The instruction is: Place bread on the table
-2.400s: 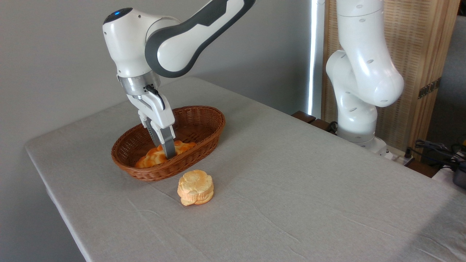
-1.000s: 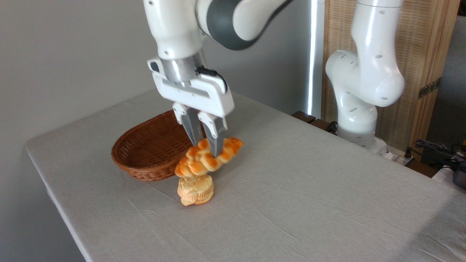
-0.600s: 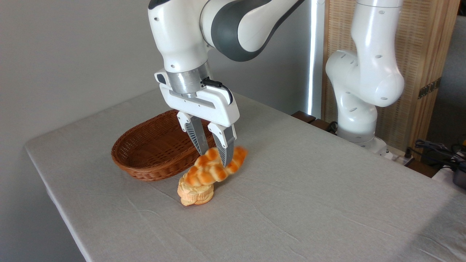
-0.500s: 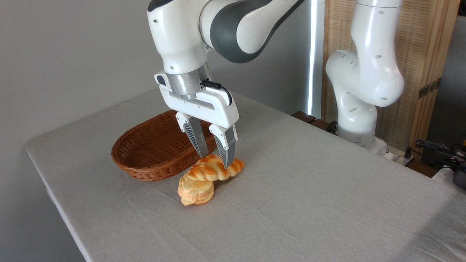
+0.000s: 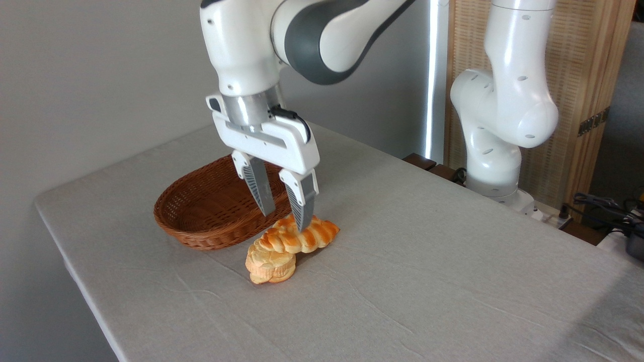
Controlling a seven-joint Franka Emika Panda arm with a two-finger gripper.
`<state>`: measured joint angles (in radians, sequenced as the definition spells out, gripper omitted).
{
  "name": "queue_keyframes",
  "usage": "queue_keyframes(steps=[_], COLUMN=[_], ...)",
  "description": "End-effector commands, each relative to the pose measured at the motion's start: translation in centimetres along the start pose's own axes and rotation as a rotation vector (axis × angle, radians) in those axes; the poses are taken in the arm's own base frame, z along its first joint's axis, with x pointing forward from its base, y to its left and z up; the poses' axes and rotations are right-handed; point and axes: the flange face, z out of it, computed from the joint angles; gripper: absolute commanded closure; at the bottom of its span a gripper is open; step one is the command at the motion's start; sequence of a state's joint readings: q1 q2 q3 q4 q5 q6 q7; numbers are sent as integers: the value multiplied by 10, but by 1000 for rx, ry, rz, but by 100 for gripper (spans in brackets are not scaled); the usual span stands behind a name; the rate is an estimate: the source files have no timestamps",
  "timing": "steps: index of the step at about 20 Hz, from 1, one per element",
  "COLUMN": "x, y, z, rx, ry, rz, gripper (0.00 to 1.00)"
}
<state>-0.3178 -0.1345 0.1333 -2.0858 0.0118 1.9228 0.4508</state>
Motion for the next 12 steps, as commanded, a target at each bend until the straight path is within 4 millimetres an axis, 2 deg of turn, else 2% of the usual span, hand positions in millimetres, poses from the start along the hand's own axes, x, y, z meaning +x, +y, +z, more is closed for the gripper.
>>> queue_keyframes(steps=[1,4,6,8,12], x=[4,10,10,12,15], y=[1,0,-2,-6,-8], z=[-41,-68,-71,-84,-81], rx=[27,6,8,7,-4], ry=[71,145,152,185,187], rz=[9,13,95,120,114], gripper=[0,0,0,0,0])
